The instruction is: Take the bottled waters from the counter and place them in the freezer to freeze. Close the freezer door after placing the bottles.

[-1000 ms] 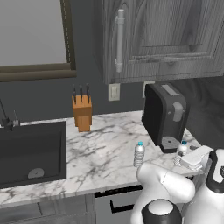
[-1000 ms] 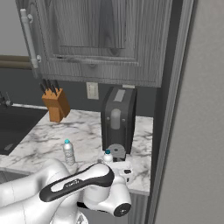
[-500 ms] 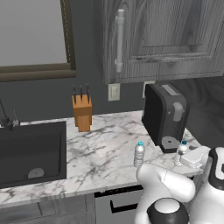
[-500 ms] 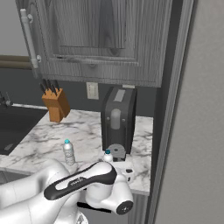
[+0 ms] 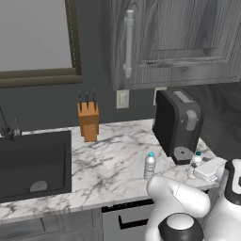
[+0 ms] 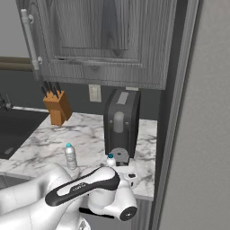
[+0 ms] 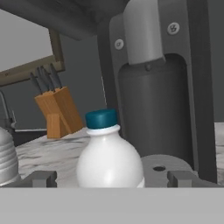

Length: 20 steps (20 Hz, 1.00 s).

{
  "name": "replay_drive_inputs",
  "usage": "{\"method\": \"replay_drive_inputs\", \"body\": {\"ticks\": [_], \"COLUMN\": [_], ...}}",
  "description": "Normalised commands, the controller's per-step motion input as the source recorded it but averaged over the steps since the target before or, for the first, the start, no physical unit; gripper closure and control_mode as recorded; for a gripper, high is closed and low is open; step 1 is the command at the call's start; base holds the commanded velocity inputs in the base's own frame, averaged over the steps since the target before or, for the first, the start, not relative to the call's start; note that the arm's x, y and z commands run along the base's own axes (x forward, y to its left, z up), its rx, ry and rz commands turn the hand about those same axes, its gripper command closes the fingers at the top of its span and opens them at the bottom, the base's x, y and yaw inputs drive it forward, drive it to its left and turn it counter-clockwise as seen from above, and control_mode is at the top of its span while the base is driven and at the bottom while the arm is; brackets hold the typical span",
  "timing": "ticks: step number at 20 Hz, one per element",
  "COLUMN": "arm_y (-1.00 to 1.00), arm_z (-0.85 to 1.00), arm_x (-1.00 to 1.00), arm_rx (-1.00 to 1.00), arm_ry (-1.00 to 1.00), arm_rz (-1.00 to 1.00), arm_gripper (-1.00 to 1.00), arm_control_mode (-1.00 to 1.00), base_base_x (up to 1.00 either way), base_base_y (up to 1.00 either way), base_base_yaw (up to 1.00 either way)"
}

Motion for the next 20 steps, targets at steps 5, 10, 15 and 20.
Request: {"method": "replay_drive_inputs", "body": {"ticks": [5, 10, 15, 20], "arm_y": [0.02, 0.05, 0.02, 0.0], "arm_z": [0.0, 0.0, 0.0, 0.0], "arm_x": [0.04, 0.14, 0.11, 0.04], "arm_rx": [0.0, 0.0, 0.0, 0.0], "arm_ry": [0.0, 0.0, 0.0, 0.0], "arm_rz": [0.0, 0.0, 0.0, 0.0], "arm_gripper": [-1.0, -1.0, -1.0, 1.0], "arm_control_mode": [-1.0, -1.0, -1.0, -1.0], "base_base_x": [0.0, 0.0, 0.0, 0.0], "base_base_y": [0.0, 0.0, 0.0, 0.0], "base_base_yaw": [0.0, 0.0, 0.0, 0.0]}}
